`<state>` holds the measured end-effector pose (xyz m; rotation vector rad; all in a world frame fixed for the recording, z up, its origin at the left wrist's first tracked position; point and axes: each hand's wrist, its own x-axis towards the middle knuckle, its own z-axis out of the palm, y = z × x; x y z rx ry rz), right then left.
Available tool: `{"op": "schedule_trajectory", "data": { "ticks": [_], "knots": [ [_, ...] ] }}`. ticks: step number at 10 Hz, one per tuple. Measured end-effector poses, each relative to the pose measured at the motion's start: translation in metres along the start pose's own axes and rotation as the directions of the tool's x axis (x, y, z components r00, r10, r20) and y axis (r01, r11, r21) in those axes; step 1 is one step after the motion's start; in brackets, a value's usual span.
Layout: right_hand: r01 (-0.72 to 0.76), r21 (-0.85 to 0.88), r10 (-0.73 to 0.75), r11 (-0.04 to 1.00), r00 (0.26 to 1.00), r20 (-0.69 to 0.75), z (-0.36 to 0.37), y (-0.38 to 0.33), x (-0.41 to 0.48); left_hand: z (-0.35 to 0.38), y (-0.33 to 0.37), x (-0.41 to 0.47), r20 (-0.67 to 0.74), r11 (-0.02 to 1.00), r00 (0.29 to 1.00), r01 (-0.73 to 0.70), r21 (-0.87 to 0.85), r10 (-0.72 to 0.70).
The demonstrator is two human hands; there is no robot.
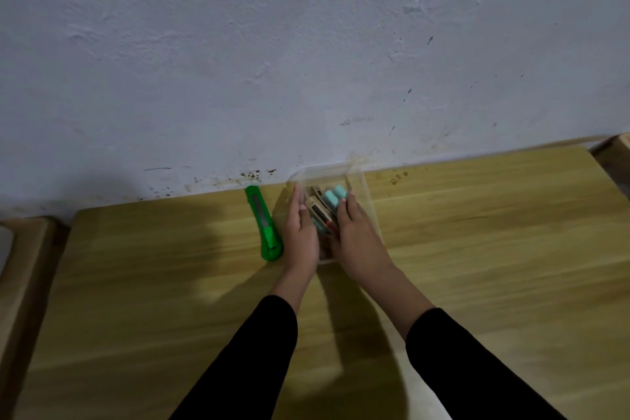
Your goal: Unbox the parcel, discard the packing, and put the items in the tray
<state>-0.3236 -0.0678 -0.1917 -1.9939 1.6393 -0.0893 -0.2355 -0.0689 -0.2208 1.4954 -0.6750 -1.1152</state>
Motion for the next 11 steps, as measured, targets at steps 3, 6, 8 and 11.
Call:
{"op": "schedule_trajectory", "data": {
  "ticks": [3, 6, 8, 11],
  "knots": [
    [-0.146, 0.212, 0.205, 0.966, 0.935, -0.291, 0.008, -0.012, 0.015, -0.012, -0.003, 0.005, 0.078, 0.998, 0.997, 0.016, -0.067, -0.010],
    [-0.167, 0.242, 0.236, 0.956, 0.927, -0.293, 0.008, -0.014, 0.017, -0.012, 0.010, -0.001, 0.100, 0.995, 0.995, 0.016, 0.094, -0.025],
    [-0.145, 0.235, 0.179, 0.961, 0.975, -0.131, -0.007, -0.010, 0.015, -0.018, 0.038, -0.007, 0.170, 0.930, 0.984, -0.006, 0.368, -0.061],
    [-0.035, 0.006, 0.035, 0.999, 0.996, -0.082, -0.027, -0.011, -0.070, -0.078, 0.098, -0.078, 0.403, 0.321, 0.892, -0.328, 0.888, -0.205]
  ]
}}
